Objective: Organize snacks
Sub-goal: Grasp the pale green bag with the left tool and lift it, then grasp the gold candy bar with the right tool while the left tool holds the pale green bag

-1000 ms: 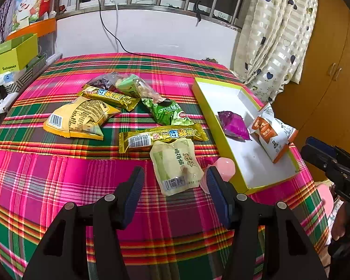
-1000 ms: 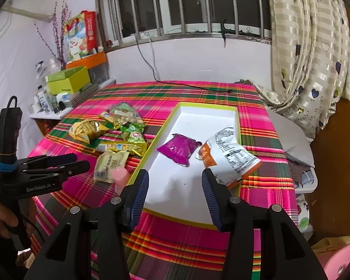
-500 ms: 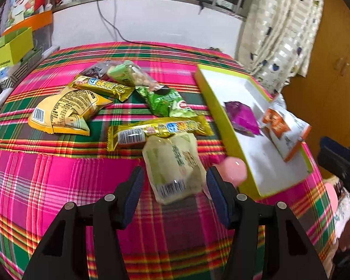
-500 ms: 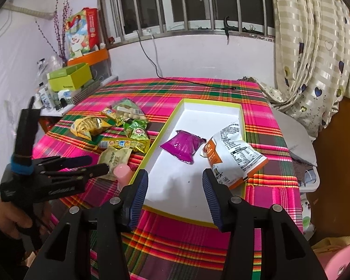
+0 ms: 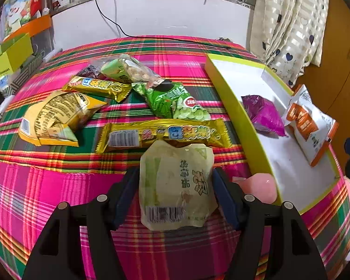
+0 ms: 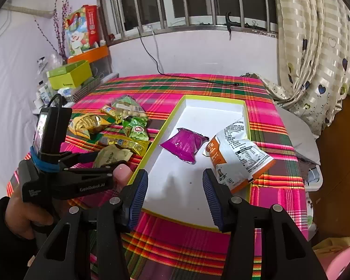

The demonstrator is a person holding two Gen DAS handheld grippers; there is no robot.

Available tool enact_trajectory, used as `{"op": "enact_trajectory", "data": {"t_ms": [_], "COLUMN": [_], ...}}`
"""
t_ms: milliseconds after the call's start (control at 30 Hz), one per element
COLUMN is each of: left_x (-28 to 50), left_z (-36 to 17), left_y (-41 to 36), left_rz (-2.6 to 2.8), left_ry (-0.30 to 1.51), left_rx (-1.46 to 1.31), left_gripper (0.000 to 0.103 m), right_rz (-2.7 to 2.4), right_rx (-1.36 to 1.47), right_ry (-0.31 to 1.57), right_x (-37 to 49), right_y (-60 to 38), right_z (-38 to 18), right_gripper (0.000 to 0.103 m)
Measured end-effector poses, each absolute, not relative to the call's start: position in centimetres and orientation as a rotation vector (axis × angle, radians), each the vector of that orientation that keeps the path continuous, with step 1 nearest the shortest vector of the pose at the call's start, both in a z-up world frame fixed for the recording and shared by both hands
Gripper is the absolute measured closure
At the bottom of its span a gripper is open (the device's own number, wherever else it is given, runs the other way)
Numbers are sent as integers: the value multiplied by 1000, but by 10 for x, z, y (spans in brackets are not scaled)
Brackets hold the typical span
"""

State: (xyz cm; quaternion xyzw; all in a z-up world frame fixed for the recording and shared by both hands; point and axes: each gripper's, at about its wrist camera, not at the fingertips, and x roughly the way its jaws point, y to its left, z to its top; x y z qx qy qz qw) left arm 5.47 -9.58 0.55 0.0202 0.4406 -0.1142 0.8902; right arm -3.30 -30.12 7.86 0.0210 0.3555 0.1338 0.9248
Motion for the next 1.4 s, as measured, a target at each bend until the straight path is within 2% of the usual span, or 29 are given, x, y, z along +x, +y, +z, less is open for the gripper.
{"op": "enact_trajectory", "data": {"t_ms": [367,567,867,1400], "left_x": [50,43,28,12], "left_z": [4,5,6,15], "left_y": [-72,-56,-17,14], "left_rz": [-177,-168,-200,-268], "left_ry": [918,913,912,886], "left_rx": [41,10,-87,-177], "left_gripper": [44,56,63,64], "right_rz": [299,327,418,591], "right_rx": [15,-40,-194,-541], "right_ry": [741,758,779,959], "right_x": [-26,-16,16,91], "right_y": [-286,-269,-225,-148], "right_z": [79,79,80,33], "right_gripper": [56,55,55,55]}}
